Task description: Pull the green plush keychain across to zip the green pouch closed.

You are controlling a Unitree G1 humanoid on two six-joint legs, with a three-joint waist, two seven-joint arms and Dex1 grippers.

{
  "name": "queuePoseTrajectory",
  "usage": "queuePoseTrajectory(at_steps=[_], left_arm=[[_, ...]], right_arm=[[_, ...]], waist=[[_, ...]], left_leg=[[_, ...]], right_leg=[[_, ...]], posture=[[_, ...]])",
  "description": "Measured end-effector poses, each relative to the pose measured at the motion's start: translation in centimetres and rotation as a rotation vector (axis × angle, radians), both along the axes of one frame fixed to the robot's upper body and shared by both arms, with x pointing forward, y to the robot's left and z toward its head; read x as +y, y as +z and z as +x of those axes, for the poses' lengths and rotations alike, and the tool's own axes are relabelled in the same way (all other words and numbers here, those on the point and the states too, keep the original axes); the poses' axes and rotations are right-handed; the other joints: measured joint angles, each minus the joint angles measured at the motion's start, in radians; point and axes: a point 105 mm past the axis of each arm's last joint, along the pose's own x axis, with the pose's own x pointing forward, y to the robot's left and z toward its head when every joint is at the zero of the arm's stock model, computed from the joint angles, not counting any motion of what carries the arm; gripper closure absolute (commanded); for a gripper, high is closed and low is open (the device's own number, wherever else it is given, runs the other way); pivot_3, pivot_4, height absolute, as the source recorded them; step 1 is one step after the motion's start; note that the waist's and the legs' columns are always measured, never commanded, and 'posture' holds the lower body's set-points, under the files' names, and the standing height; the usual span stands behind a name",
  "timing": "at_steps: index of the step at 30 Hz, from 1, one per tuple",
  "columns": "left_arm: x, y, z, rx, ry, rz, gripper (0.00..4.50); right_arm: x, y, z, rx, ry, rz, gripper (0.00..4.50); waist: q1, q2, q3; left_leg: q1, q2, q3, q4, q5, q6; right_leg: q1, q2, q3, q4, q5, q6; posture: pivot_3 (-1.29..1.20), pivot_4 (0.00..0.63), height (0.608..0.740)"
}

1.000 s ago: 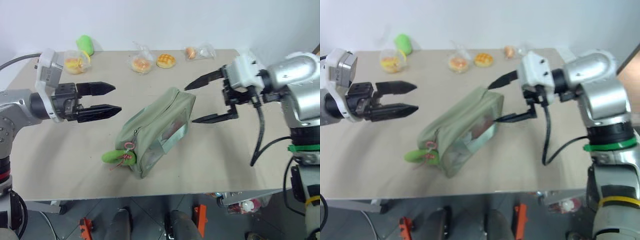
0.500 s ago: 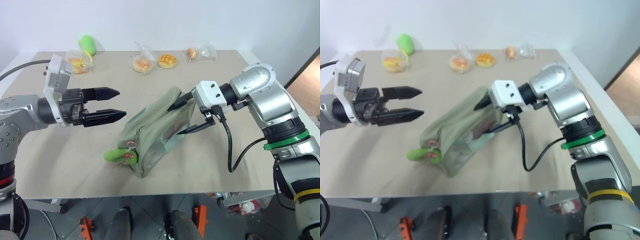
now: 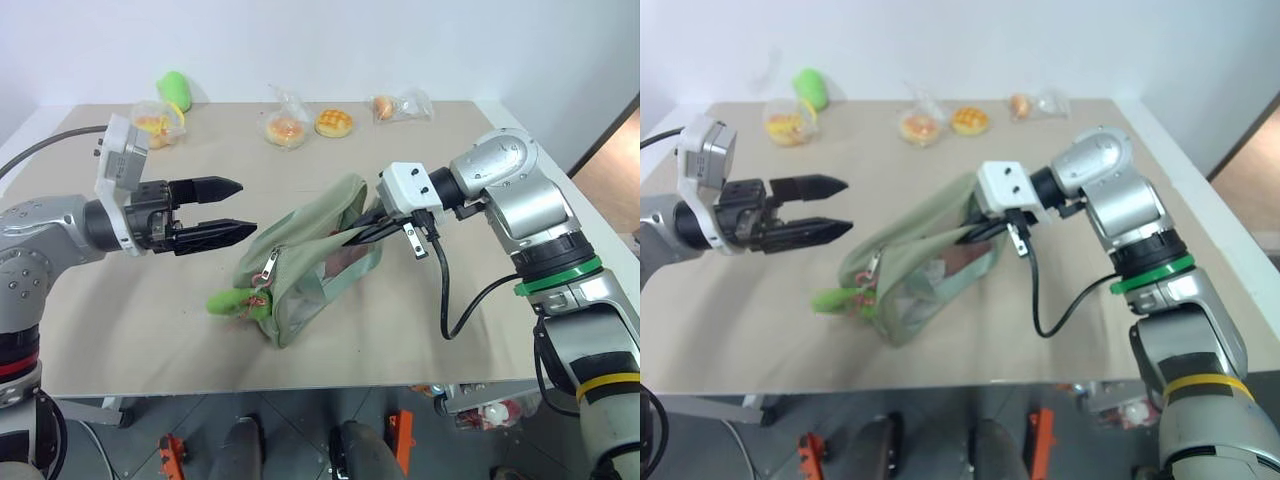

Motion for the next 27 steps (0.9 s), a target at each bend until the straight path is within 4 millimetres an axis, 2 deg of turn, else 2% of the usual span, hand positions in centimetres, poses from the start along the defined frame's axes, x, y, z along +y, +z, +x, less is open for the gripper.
queuePoseTrajectory(at_steps=[5,10,13,17,20,24,27], left_arm=[[0.0,-0.4,0.1,0.012,0.014,-0.005,0.0],[-0.2,-1.0,0.2,0.031,0.027,-0.03,0.0],[-0.4,-0.9,-0.1,0.02,0.028,-0.032,0.0],[-0.3,-0.8,-0.2,0.013,0.04,-0.04,0.0],[0.1,-0.5,-0.2,0.003,0.056,-0.049,0.0],[0.7,0.0,-0.3,-0.012,0.078,-0.042,0.0],[1.6,-0.1,-0.7,-0.016,0.106,0.005,0.0]], right_arm=[[-0.8,1.0,1.5,0.012,-0.134,0.011,4.46],[-4.0,1.4,2.0,0.003,-0.25,-0.058,4.46],[-4.4,1.5,2.2,-0.012,-0.27,-0.072,4.46],[-4.1,1.5,2.3,-0.015,-0.27,-0.071,4.46],[-2.9,1.9,2.6,-0.027,-0.275,-0.049,4.46],[-0.8,1.4,3.0,0.02,-0.282,-0.001,4.46],[-0.4,1.3,3.1,0.047,-0.3,0.016,4.46]], waist=[[0.002,0.0,0.0],[0.002,0.0,0.0],[-0.002,0.0,0.0],[-0.003,0.0,0.0],[-0.003,0.0,0.0],[-0.004,0.0,0.0],[-0.004,0.0,0.0]], left_leg=[[0.0,0.0,0.0,0.002,0.0,0.0],[-0.001,-0.001,0.002,0.003,0.0,-0.001],[-0.001,0.0,0.002,0.002,0.0,-0.001],[0.0,0.004,0.002,0.002,0.0,-0.001],[0.0,0.008,0.002,0.002,0.0,-0.001],[0.0,0.01,0.002,0.001,0.0,-0.001],[0.0,0.01,0.003,0.001,0.0,-0.001]], right_leg=[[0.0,0.0,0.0,0.0,0.002,-0.001],[0.0,-0.001,0.002,-0.001,0.0,-0.002],[-0.001,0.0,0.002,0.0,0.002,0.0],[-0.002,0.004,0.002,0.0,0.002,-0.002],[-0.002,0.008,0.003,0.0,0.003,-0.004],[-0.003,0.01,0.003,0.001,0.004,-0.005],[-0.004,0.01,0.003,0.001,0.004,-0.006]], posture=[[0.0,0.15,0.74],[0.0,0.15,0.74],[0.0,0.15,0.74],[0.0,0.15,0.74],[0.0,0.15,0.74],[0.0,0.15,0.74],[0.0,0.15,0.74]])
